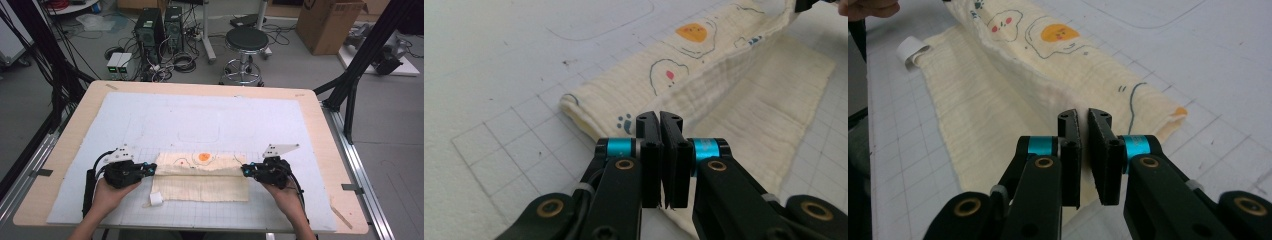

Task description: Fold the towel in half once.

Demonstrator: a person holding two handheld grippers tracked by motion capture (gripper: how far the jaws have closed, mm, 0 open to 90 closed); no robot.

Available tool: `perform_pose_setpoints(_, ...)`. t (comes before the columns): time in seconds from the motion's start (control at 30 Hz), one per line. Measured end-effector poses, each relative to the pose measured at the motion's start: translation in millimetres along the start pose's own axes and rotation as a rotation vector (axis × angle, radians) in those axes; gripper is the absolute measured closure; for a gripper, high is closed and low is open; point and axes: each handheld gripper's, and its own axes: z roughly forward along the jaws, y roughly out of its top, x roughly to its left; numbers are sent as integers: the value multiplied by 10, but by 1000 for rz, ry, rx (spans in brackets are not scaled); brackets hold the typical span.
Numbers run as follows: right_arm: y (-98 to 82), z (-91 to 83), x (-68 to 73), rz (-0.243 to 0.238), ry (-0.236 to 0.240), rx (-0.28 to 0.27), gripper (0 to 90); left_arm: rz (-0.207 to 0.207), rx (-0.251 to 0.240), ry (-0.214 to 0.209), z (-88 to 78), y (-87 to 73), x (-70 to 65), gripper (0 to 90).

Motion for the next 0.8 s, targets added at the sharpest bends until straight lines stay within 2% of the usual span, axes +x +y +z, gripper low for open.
perform_pose_setpoints(0.17, -79, 2, 51, -5, 5, 8, 838, 8, 3, -7, -36, -54, -45, 863)
perform_pose_setpoints(0.27, -123, 0, 100, -6, 9, 10, 837, 18, 21, -10, -37, -98, -72, 863)
perform_pose_setpoints(0.4, -164, -11, 139, -19, 7, 7, 836, 25, 25, -23, -49, -130, -102, 864)
perform_pose_setpoints(0.67, -234, -42, 205, -14, 19, 20, 829, 50, 43, -56, -74, -193, -188, 863)
perform_pose_setpoints(0.73, -241, -48, 228, -17, 27, 19, 796, 42, 40, -75, -87, -199, -191, 830)
perform_pose_setpoints(0.8, -248, -63, 249, -18, 42, 8, 742, 34, 23, -107, -114, -193, -187, 714)
